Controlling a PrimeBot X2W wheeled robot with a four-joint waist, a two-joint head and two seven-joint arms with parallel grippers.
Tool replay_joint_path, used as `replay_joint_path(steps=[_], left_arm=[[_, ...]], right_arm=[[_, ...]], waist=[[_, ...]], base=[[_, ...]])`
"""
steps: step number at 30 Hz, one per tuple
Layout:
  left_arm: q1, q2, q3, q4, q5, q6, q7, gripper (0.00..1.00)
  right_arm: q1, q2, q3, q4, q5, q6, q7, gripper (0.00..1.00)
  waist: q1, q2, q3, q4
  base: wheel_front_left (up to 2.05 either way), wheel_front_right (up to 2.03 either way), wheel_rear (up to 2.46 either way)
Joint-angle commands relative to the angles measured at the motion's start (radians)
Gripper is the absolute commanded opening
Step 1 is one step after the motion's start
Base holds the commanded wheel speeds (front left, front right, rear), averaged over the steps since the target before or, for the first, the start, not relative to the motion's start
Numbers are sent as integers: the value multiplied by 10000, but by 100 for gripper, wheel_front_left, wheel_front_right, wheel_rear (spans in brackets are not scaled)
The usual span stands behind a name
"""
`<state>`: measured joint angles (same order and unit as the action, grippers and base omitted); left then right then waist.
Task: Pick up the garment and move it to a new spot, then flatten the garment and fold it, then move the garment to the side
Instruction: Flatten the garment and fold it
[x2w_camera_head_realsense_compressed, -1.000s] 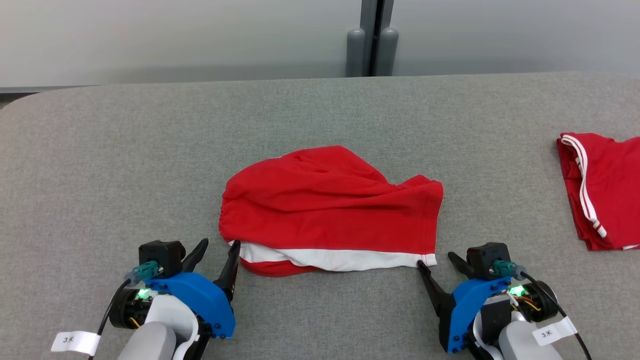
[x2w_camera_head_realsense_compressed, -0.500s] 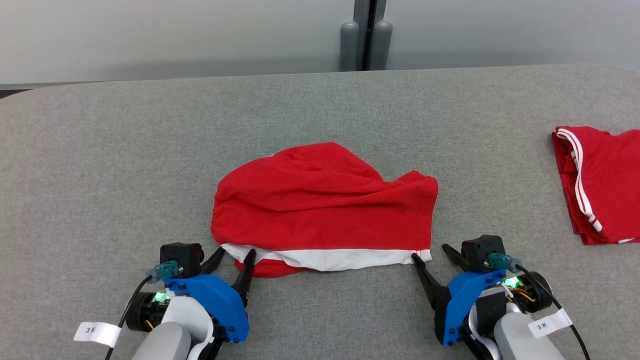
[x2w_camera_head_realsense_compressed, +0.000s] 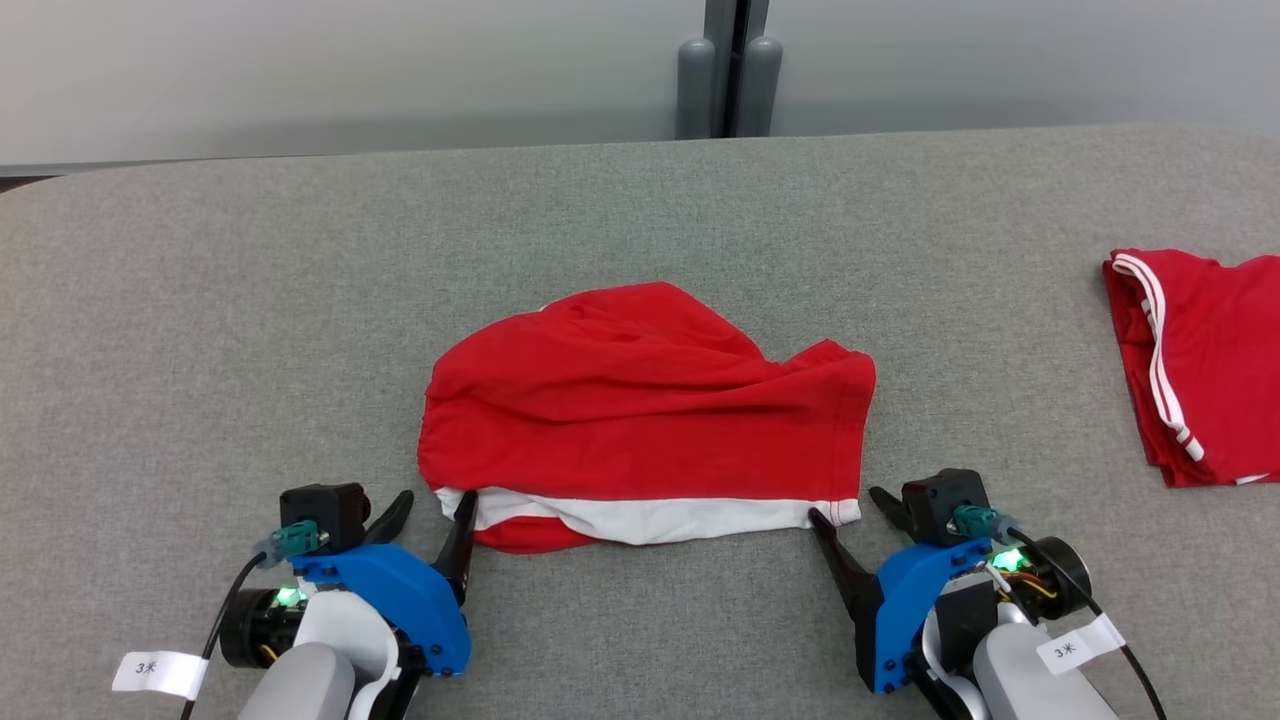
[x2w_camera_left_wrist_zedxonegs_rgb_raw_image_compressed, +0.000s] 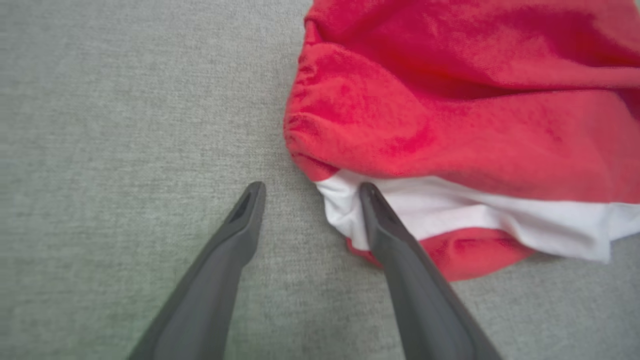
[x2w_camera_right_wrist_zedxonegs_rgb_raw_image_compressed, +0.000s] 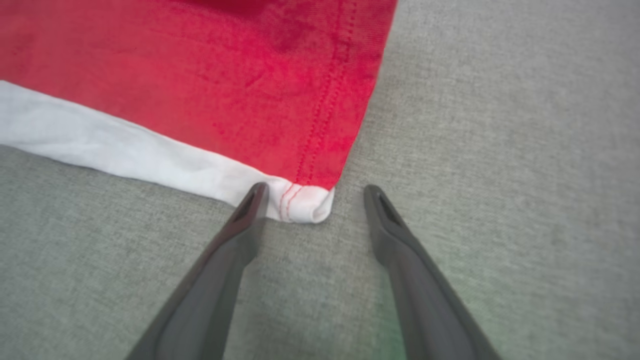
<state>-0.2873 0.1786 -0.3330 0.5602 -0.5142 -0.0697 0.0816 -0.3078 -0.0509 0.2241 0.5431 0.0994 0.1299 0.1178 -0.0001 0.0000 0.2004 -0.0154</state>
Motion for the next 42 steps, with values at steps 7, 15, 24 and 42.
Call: replay_joint_path(steps=[7, 15, 24, 42], left_arm=[[94, -56, -210, 156, -80, -21, 113, 0], [78, -214, -81, -290, -457, -189, -336, 0], [875, -309, 599, -3179, -1994, -408, -215, 0], [-4257, 111, 2373, -6393, -4854, 2031, 3569, 0]], right_arm=[[29, 1, 140, 68, 76, 8, 78, 0], [197, -10, -471, -846, 700, 10, -391, 0], [1136, -13, -1150, -4052, 2864, 11, 151, 0], [-4223, 2, -1988, -5859, 6064, 11, 1402, 0]], waist=[[1, 0, 3, -38], [1, 0, -283, -186], [1, 0, -591, -433], [1, 0, 2093, -1194]], base=[[0, 0, 0], [0, 0, 0], [0, 0, 0], [0, 0, 0]])
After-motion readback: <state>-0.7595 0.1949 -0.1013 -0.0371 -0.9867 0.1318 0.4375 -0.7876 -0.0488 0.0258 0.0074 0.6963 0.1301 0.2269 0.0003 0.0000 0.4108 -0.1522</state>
